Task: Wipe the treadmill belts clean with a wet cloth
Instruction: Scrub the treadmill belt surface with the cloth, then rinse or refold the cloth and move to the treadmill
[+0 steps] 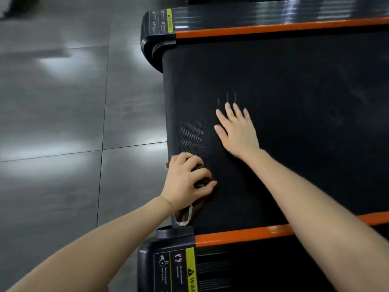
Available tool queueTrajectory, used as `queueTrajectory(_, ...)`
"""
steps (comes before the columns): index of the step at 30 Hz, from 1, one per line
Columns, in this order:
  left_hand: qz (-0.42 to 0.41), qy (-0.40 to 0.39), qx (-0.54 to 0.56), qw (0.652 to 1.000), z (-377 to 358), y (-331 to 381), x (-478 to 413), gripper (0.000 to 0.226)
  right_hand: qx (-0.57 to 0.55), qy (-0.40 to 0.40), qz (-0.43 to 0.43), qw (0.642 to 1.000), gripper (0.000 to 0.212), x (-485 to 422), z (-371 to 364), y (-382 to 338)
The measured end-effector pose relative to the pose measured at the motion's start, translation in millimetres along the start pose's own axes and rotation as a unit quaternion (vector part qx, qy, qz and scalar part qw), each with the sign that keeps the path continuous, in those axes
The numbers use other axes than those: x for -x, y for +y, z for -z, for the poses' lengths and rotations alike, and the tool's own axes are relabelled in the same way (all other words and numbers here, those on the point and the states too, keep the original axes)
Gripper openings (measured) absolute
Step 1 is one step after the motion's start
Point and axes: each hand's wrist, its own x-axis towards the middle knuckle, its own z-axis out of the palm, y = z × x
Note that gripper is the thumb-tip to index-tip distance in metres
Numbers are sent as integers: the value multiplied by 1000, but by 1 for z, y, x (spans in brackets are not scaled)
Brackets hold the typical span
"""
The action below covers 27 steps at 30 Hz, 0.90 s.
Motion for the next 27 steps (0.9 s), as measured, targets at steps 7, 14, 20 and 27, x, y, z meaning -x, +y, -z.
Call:
queueTrajectory(7, 62, -67, -59, 994, 5, 14, -4, 23, -196, -29, 14, 980, 51, 73, 18, 3)
queueTrajectory(14, 374, -124, 45, 918, 65, 60, -2, 30, -334, -11, -175, 926, 24, 140, 102, -66)
queueTrajectory(20, 619, 9, 277, 735, 201, 85, 2, 5, -541, -229, -217, 780, 50, 156, 172, -179)
queueTrajectory(27, 710, 157, 470, 501, 357, 91, 27, 21, -447, -269, -110, 846, 53, 151, 226, -310)
